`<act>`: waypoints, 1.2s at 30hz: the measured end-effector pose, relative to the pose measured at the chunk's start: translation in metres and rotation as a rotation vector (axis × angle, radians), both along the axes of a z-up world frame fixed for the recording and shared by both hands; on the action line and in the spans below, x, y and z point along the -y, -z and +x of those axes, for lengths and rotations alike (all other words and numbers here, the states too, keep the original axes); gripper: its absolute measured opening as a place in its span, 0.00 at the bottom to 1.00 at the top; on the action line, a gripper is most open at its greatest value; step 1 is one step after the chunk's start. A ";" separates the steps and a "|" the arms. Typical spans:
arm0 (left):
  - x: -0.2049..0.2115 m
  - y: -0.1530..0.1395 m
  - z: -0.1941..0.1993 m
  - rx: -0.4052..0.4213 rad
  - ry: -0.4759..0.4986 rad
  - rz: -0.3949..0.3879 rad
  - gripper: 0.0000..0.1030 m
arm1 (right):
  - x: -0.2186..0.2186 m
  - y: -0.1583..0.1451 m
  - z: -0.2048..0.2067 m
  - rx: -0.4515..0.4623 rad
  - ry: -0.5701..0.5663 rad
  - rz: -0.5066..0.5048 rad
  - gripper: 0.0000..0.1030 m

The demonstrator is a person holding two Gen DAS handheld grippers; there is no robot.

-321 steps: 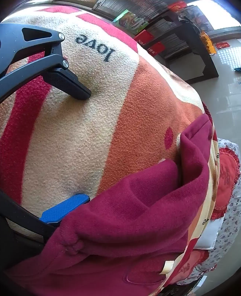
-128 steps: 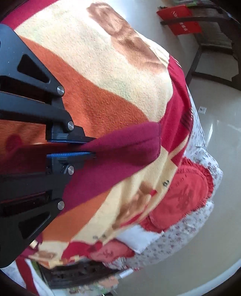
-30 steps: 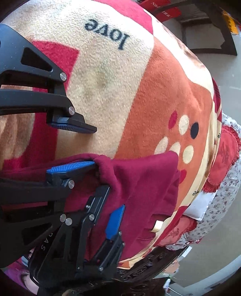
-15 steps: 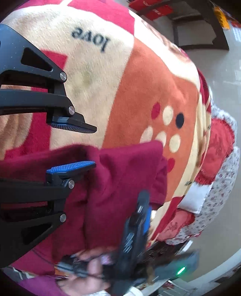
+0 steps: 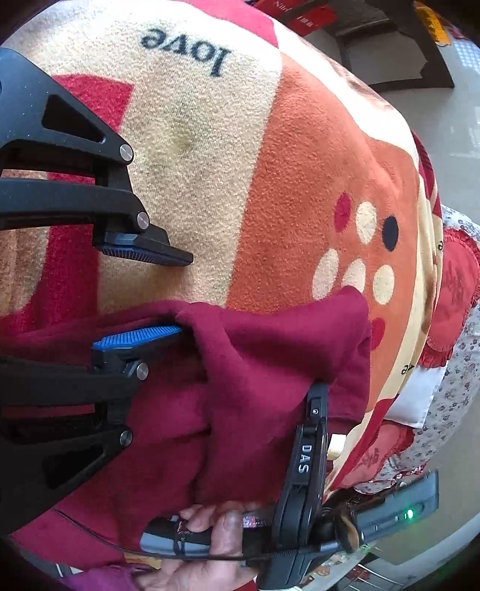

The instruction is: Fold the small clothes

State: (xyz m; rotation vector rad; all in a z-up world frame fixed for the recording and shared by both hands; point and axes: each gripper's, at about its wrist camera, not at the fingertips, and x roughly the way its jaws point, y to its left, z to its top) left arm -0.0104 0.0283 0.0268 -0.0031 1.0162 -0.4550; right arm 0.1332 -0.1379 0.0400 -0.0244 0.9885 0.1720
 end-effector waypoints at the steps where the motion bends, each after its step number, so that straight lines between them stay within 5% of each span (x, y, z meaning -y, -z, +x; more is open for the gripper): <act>1: 0.000 -0.002 -0.001 0.000 -0.002 0.004 0.32 | 0.001 -0.003 -0.004 0.001 -0.003 0.016 0.05; 6: 0.000 -0.025 -0.004 0.037 -0.032 -0.024 0.31 | 0.021 -0.028 -0.064 0.002 0.063 0.081 0.46; 12: 0.024 -0.038 0.000 0.066 -0.023 -0.053 0.39 | 0.062 -0.016 -0.141 -0.032 0.212 -0.037 0.47; 15: 0.043 -0.024 0.007 0.032 -0.003 -0.035 0.47 | 0.094 0.002 -0.153 -0.085 0.324 0.033 0.47; 18: 0.061 -0.008 0.008 0.039 0.012 0.060 0.50 | 0.102 0.001 -0.162 -0.069 0.304 0.068 0.47; 24: 0.059 -0.025 0.000 0.049 0.000 0.069 0.51 | 0.124 -0.026 -0.184 -0.053 0.340 0.108 0.47; 27: 0.060 -0.042 -0.009 0.086 0.013 0.053 0.51 | 0.158 -0.048 -0.197 0.030 0.417 0.120 0.47; 31: 0.068 -0.054 -0.015 0.088 0.036 0.019 0.51 | 0.240 -0.067 -0.203 0.096 0.650 0.080 0.67; 36: 0.079 -0.049 -0.013 0.030 0.046 -0.012 0.51 | 0.326 -0.059 -0.183 0.047 0.805 0.081 0.67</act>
